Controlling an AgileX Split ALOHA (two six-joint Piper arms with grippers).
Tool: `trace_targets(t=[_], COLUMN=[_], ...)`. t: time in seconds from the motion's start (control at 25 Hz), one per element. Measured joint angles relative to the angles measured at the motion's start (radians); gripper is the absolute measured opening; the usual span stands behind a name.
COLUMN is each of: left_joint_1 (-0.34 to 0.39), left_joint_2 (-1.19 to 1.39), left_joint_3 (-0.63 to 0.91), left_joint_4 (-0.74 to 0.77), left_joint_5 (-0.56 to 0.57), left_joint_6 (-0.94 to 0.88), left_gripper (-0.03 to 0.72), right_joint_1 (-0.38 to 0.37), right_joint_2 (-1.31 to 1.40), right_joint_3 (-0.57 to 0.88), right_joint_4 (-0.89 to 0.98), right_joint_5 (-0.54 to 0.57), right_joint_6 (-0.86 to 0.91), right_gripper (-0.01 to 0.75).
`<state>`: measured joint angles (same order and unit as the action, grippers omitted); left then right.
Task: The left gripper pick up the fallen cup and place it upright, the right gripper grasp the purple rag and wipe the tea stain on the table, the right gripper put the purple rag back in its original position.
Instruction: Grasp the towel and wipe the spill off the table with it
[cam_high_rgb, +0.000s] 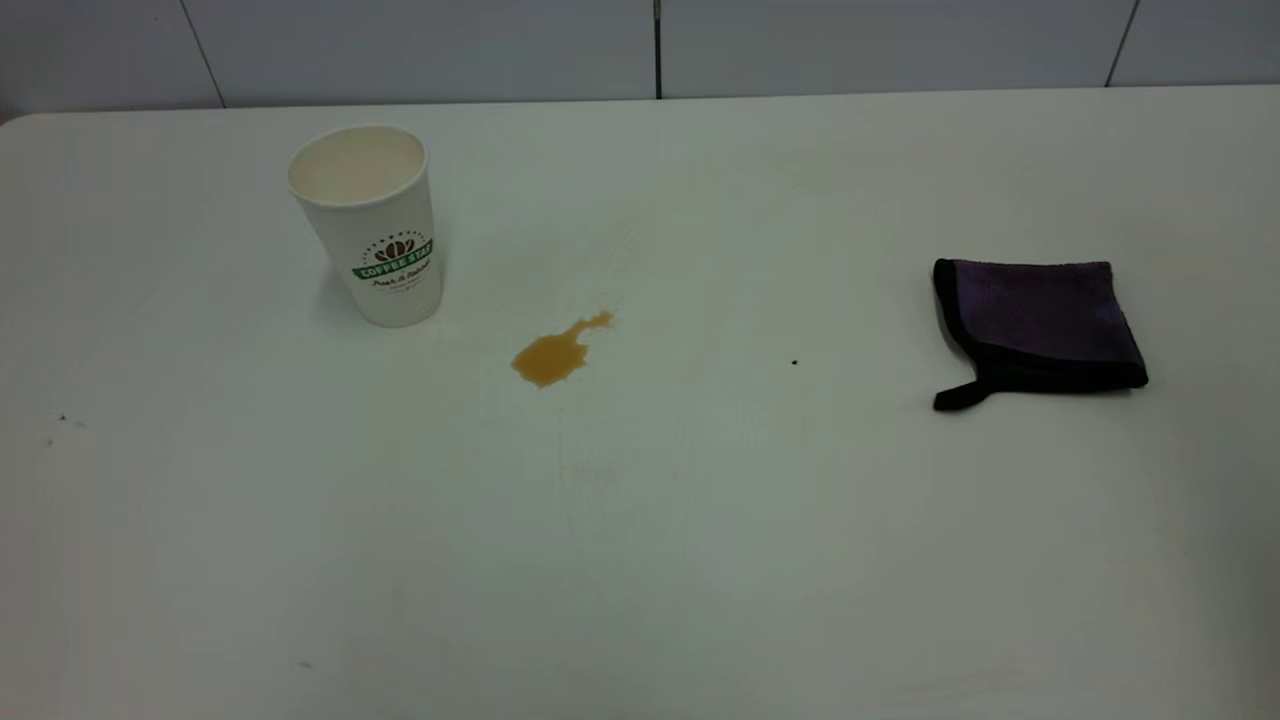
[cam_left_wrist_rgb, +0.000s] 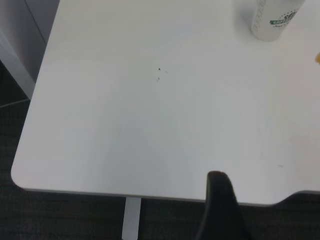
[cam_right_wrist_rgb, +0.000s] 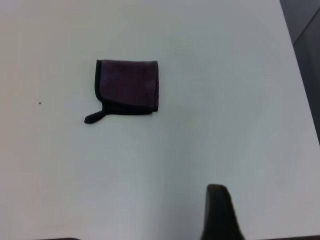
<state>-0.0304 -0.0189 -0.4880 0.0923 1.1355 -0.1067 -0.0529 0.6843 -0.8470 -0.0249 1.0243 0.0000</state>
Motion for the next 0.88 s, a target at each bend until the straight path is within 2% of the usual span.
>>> trace_targets(t=[0.12, 0.24, 0.48, 0.76, 0.88], left_joint_1=[0.000, 0.000, 0.000, 0.000, 0.000], left_joint_2=[0.000, 0.000, 0.000, 0.000, 0.000], left_joint_3=[0.000, 0.000, 0.000, 0.000, 0.000], left_joint_4=[0.000, 0.000, 0.000, 0.000, 0.000], left_joint_5=[0.000, 0.000, 0.000, 0.000, 0.000], left_joint_6=[0.000, 0.000, 0.000, 0.000, 0.000], left_gripper=[0.514, 0.514, 0.514, 0.514, 0.514], right_joint_1=[0.000, 0.000, 0.019, 0.105, 0.119], right_joint_2=[0.186, 0.366, 0.747, 1.154, 1.307], right_joint_3=[-0.031, -0.048, -0.137, -0.368, -0.468], right_joint_4=[0.000, 0.001, 0.017, 0.017, 0.025], right_joint_5=[-0.096, -0.166, -0.249, -0.303, -0.310], right_joint_6=[-0.046, -0.069, -0.118, -0.126, -0.128], right_gripper=[0.660, 0.717, 0.728, 0.728, 0.728])
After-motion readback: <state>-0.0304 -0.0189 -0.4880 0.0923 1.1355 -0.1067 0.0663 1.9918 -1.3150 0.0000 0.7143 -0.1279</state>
